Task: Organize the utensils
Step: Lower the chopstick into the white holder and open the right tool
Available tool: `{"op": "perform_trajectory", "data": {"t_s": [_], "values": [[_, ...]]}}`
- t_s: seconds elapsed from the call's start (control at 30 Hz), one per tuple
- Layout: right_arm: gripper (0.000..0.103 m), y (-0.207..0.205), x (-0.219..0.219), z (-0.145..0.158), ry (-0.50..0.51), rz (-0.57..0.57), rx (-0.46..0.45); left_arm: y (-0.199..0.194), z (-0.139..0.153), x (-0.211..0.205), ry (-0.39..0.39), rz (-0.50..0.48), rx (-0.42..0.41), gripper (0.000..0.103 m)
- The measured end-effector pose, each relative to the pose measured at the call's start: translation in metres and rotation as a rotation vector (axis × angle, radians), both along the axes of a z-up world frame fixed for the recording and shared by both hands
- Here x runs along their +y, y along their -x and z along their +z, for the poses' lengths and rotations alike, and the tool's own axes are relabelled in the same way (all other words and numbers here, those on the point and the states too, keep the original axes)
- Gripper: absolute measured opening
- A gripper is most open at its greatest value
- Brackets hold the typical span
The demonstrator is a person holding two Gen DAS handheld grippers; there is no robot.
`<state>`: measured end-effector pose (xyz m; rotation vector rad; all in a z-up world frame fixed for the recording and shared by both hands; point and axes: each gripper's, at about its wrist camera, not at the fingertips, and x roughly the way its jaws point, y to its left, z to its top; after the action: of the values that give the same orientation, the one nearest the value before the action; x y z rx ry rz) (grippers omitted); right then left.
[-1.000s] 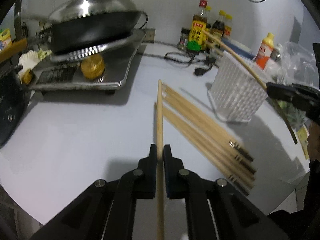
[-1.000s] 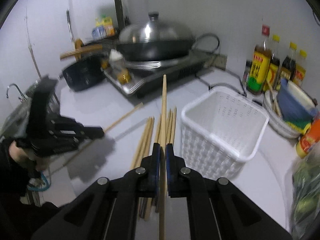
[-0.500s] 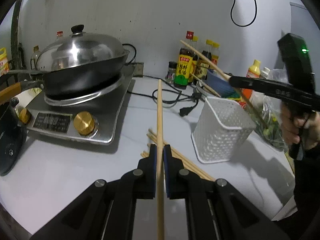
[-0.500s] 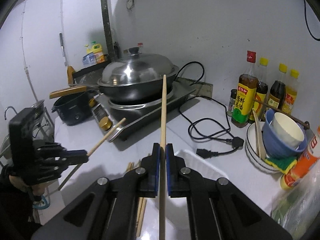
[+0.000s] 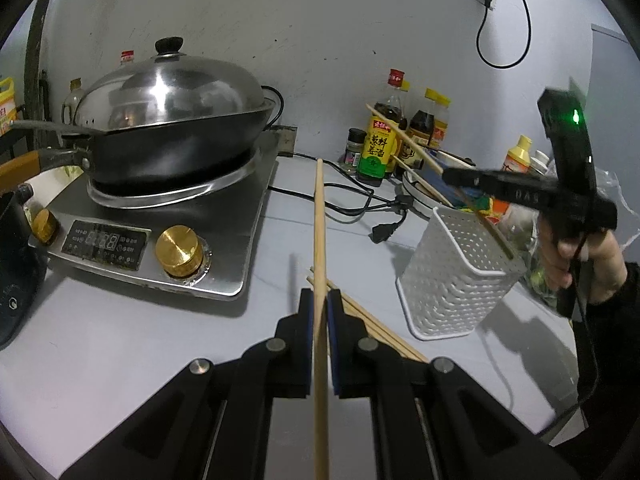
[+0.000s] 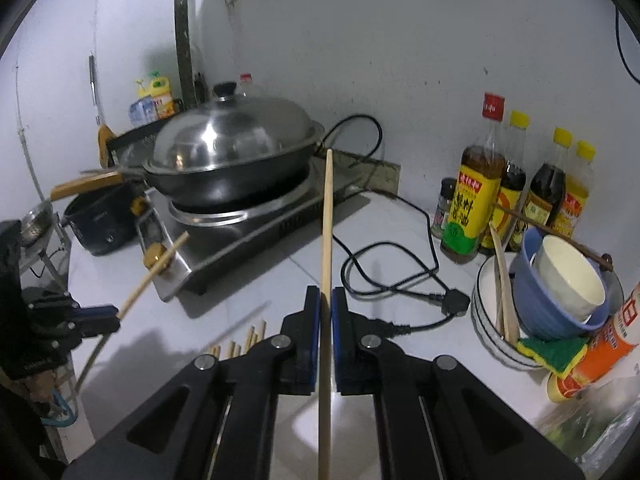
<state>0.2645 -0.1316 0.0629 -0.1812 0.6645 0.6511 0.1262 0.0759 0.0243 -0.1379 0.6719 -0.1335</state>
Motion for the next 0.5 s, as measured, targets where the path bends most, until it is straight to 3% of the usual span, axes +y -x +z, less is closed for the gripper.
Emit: {"op": "perform_trajectory", "data": {"t_s": [0.5], "values": [[0.005, 0.011, -0.001, -0.039, 0.068, -0.023, 0.049, -0.003, -0.004, -0.012, 0.001, -0.024, 0.005, 0.006]]}}
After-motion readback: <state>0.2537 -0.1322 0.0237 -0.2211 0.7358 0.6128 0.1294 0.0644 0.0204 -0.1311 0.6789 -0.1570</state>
